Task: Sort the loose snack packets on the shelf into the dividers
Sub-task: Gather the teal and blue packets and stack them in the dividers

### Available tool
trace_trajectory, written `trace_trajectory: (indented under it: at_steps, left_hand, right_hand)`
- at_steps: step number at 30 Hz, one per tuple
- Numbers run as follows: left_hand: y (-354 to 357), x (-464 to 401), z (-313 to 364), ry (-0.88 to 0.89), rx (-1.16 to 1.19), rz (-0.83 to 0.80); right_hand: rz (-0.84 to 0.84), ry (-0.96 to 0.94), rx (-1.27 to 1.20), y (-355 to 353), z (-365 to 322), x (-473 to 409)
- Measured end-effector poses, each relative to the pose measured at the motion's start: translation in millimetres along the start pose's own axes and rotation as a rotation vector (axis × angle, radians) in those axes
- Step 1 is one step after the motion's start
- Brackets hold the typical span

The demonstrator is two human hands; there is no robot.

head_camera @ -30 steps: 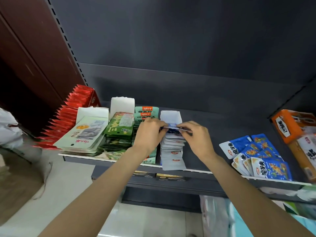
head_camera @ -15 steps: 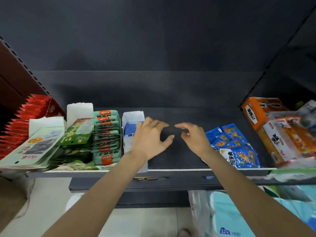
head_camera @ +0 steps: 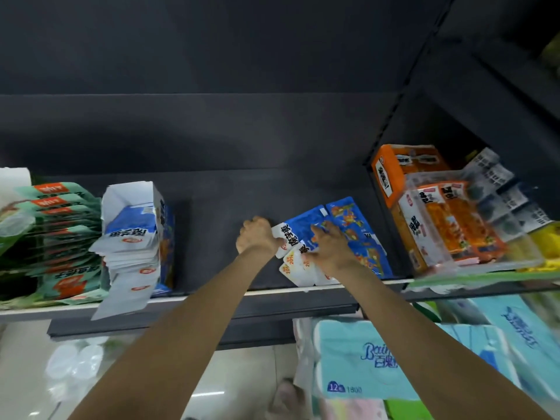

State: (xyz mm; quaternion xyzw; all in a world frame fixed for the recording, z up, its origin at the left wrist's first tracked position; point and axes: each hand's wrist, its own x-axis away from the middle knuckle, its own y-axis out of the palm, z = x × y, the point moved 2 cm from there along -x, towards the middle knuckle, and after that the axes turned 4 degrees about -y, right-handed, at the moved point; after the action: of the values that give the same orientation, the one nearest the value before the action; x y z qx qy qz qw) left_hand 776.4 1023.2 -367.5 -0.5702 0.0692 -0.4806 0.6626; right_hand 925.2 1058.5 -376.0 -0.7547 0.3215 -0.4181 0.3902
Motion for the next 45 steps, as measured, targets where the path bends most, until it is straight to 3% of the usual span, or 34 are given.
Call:
trace_trajectory:
  at_steps: [7,9,13,17,19,21,23,25,27,33,39,42,45]
  left_hand:
    - [-1.7,-12.3,-5.4,-0.04,-0.006,-0.028]
    - [-10.8,-6.8,-6.3,0.038,0.2,-0.07]
    - [-50.2,28.3,-11.8,0.084,1.001,-0.208]
    - [-99.4,60.3,-36.9,0.233,1.116,-0.185]
    - [-123.9,69.8,-56.2,0.312,1.054,-0.097]
    - [-148.9,75.1,-82.2,0.373,0.934,0.111]
    - [-172.6,77.2,-111.9,0.433,0.737,0.348]
    - [-190.9,79.2,-138.8,0.496,0.514,0.467]
    - [-201.6,78.9,-160.7,0.535,0.397,0.476]
    - [-218.5,68.5,-206.3,0.446,0.383,0.519]
    - [-201.1,57.9,-221.7,0.424,0.025,0.358]
    - [-195.0,56.7,-223.9,0.458,-0.314,0.34]
    - [-191.4,57.9,-218.6,0.433,-0.446,0.271]
  right_hand:
    - [0.015,-0.003,0.014,-3.5,-4.2,1.2]
    - [0.02,-0.038,-0.026,-5.1,-10.5,3.7]
    - [0.088,-0.271,-0.149,-11.9,-44.3,15.2]
    - [0.378,-0.442,-0.281,-25.5,-94.9,26.2]
    - [0.497,-0.501,-0.313,-36.4,-121.1,31.1]
    - [0.56,-0.525,-0.375,-48.3,-148.4,37.6]
    - [0.583,-0.556,-0.458,-56.5,-177.3,44.6]
    - [0.566,-0.6,-0.527,-58.2,-206.3,48.6]
    - [0.516,-0.629,-0.59,-52.7,-232.7,49.0]
    - [0.431,-0.663,-0.661,-22.5,-280.2,46.0]
    - [0.226,-0.511,-0.269,6.3,-275.9,29.6]
    - [0.14,-0.47,-0.188,6.9,-269.3,30.3]
    - [0.091,-0.473,-0.182,2.7,-261.7,32.8]
